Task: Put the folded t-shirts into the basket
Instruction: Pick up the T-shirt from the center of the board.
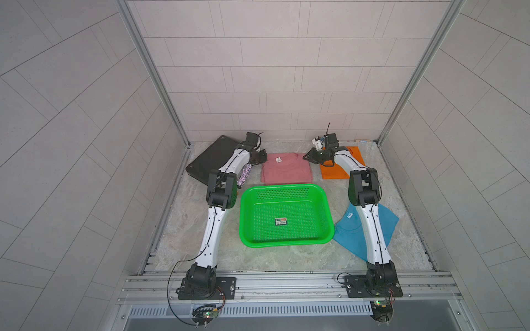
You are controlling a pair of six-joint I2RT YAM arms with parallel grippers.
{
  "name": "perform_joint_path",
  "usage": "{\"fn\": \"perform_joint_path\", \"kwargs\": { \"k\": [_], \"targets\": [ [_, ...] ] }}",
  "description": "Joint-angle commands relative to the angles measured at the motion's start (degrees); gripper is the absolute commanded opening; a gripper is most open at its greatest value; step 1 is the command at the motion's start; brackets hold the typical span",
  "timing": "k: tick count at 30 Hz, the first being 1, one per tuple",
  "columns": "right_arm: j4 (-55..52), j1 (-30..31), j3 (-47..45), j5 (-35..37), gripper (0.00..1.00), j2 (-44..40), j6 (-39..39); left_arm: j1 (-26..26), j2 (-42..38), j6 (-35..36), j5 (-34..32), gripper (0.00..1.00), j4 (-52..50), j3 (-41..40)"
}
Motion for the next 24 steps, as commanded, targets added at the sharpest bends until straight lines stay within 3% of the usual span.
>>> {"fn": "perform_joint_path", "kwargs": {
  "k": [1, 10, 24],
  "targets": [
    [1.99, -0.05, -0.62, -2.71, 0.15, -0.16, 0.29, -0.19, 1.09, -0.26, 4.33, 0.0, -0.89, 0.83],
    [5.81, -0.46, -2.21, -2.98, 0.05, -7.15, 2.12, 0.01, -3.73, -0.26, 6.59, 0.0, -0.33, -0.34],
    [7.12, -0.44, -2.89, -2.63, 0.02, -18.27, 4.04, -0.12, -16.35, -1.02, 10.04, 0.0, -0.68, -4.82]
  ]
}}
